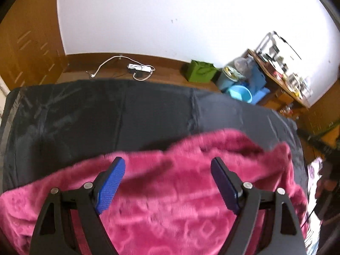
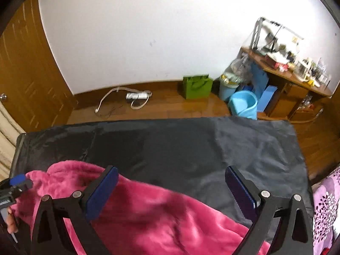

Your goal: Fold clothes

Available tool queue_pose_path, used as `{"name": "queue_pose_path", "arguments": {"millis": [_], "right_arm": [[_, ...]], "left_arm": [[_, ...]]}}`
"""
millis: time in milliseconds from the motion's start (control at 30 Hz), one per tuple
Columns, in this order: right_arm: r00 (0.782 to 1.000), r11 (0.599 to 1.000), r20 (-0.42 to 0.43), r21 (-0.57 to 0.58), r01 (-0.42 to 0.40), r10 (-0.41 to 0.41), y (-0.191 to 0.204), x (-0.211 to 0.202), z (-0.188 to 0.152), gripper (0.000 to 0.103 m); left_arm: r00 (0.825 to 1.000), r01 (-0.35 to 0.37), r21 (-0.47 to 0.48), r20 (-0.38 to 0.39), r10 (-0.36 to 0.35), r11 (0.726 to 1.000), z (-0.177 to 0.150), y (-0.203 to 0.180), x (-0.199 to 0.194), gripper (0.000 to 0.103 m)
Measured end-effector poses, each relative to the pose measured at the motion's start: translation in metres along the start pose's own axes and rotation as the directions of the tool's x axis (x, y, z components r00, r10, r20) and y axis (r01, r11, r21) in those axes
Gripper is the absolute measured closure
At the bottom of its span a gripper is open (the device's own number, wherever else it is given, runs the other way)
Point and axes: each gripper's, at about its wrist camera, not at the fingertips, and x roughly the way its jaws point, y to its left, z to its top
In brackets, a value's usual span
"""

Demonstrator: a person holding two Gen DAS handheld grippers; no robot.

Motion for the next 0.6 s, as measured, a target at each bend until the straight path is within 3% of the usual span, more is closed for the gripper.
{"name": "queue_pose_path", "arguments": {"millis": [133,200,300,433,533,600], "right_arm": [[0.994,1.000,-0.111,-0.028,-0.007,0.004,0.015,0.042,-0.002,0.002],[0.988,0.999,-0.151,-0.044,-0.024,0.017,0.015,0.050,-0.018,0.002],[0.976,0.995,-0.211,-0.076,-0.070,0.052,0.023,0.049,-0.049,0.002],[0.950,0.984,-0.291,-0.102,-0.148,0.113,0.025,0.044,-0.098,0.002],[0.932,0.977,-0.313,-0.050,-0.207,0.181,0.017,0.038,-0.128,0.002],[0.931,0.973,-0.306,-0.060,-0.225,0.196,0.015,0.034,-0.143,0.001]], "left_arm": [[0.997,-0.053,-0.022,-0.062,0.052,0.998,0.018,0.008,0.038,0.017],[0.990,-0.087,-0.014,-0.113,0.085,0.996,0.018,0.008,0.064,0.017],[0.987,-0.084,-0.004,-0.136,0.083,0.996,0.008,0.009,0.077,0.017],[0.985,-0.087,0.089,-0.140,0.099,0.992,-0.007,0.002,0.071,0.017],[0.979,-0.123,0.203,-0.138,0.153,0.971,-0.029,-0.010,0.066,0.017],[0.974,-0.149,0.262,-0.125,0.187,0.953,-0.044,-0.018,0.064,0.017]]}}
